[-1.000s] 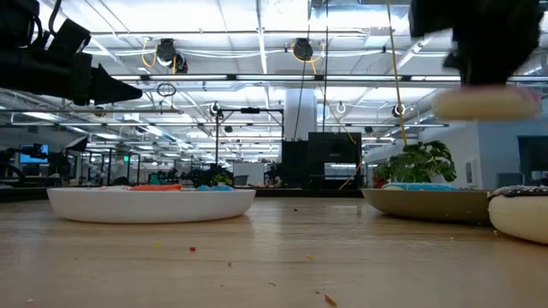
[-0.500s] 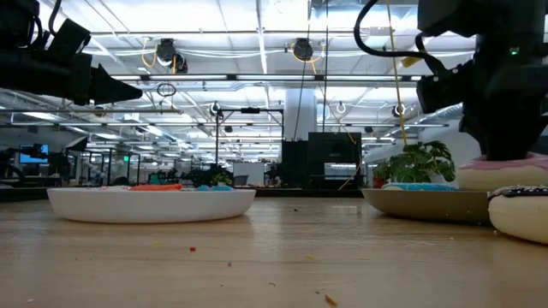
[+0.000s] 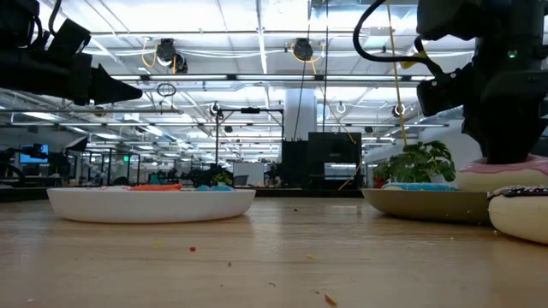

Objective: Pick & Place donuts
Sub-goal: Put the large pink donut on the gray plate

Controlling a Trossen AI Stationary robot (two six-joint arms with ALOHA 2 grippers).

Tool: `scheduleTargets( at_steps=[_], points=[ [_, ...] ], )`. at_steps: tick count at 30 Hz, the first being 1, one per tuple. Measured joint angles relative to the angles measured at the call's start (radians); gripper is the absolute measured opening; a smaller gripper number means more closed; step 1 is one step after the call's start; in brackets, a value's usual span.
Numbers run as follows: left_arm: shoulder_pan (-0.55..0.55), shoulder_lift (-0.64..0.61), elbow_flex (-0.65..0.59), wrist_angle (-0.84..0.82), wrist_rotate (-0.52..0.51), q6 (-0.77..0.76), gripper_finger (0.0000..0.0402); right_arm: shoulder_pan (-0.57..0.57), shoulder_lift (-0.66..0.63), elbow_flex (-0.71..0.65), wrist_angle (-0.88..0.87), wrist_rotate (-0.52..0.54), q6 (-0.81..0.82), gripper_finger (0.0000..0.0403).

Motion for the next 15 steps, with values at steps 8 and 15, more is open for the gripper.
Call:
scheduleTargets(
  at_steps=[8,15],
  points=[
    [0.000,0.000,0.000,-0.001,0.000,-0.002,0.0042,0.000,0.033,-0.001,-0.003,0.000,0.000,0.0009],
    [0.000,0.000,0.000,-0.004,0.000,-0.006,0.0042,0.000,0.050,-0.040,0.012,0.000,0.000,0.0009]
  ],
)
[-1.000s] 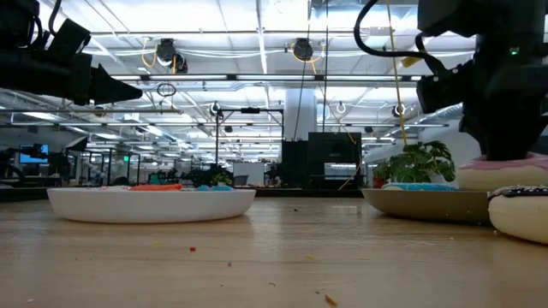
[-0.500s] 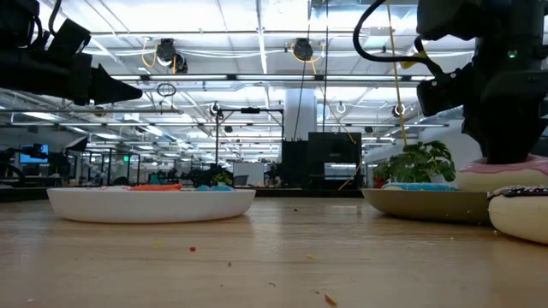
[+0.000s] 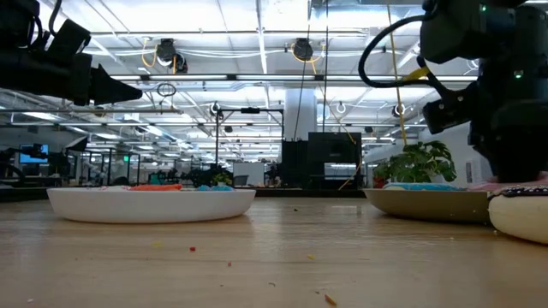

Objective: Pick & Place donuts
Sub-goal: Put the large pink donut on the gray plate

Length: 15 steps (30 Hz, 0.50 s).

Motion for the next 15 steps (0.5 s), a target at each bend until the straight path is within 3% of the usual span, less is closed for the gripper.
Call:
scheduleTargets(
  at_steps=[7,15],
  points=[
    [0.000,0.000,0.000,-0.001,0.000,0.000,0.0042,0.000,0.000,-0.006,0.000,0.002,-0.007,0.0053],
    [0.000,0.000,0.000,-0.001,0.000,0.000,0.0042,-0.002,0.000,-0.006,-0.004,0.001,-0.001,0.0159]
  ],
)
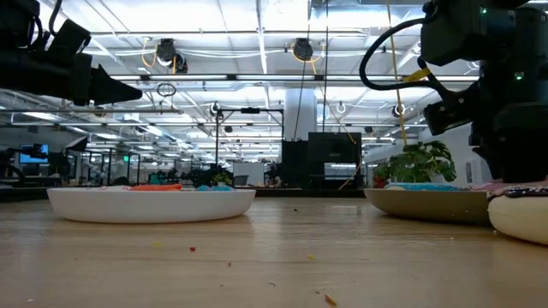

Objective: Pick & Place donuts
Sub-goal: Put the large pink donut on the gray plate

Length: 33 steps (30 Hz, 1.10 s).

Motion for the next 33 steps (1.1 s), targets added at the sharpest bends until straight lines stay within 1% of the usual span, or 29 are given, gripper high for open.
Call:
scheduleTargets(
  at_steps=[5,10,18,25,29,33],
  points=[
    [0.000,0.000,0.000,0.000,0.000,-0.002,0.0042,0.000,0.000,0.016,-0.044,-0.001,-0.007,0.0212],
    [0.000,0.000,0.000,0.000,0.000,-0.002,0.0042,0.000,-0.001,0.039,-0.072,-0.001,-0.025,0.0238],
    [0.000,0.000,0.000,0.000,0.000,-0.003,0.0042,-0.013,-0.002,0.048,-0.085,0.001,-0.051,0.0242],
    [0.000,0.000,0.000,0.000,0.000,-0.004,0.0042,-0.032,-0.045,0.048,-0.093,0.000,-0.089,0.0242],
    [0.000,0.000,0.000,0.000,0.000,-0.003,0.0042,-0.033,-0.082,0.048,-0.097,-0.003,-0.148,0.0242],
    [0.000,0.000,0.000,0.000,0.000,-0.003,0.0042,-0.032,-0.083,0.049,-0.101,-0.025,-0.193,0.0242]
  ],
)
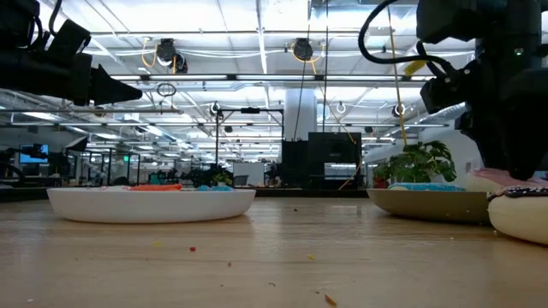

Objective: Pick & Place donuts
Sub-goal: Put the large pink donut on the gray plate, then put the large black donut on the gray plate

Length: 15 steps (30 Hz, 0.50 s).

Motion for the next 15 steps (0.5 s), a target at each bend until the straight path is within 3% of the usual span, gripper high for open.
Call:
scheduleTargets(
  at_steps=[8,15],
  points=[
    [0.000,0.000,0.000,0.000,0.000,0.002,0.0042,-0.007,-0.036,0.038,-0.013,0.005,-0.024,0.0243],
    [0.000,0.000,0.000,0.000,0.000,0.002,0.0042,0.057,-0.054,0.208,0.023,0.040,-0.077,0.0243]
  ],
)
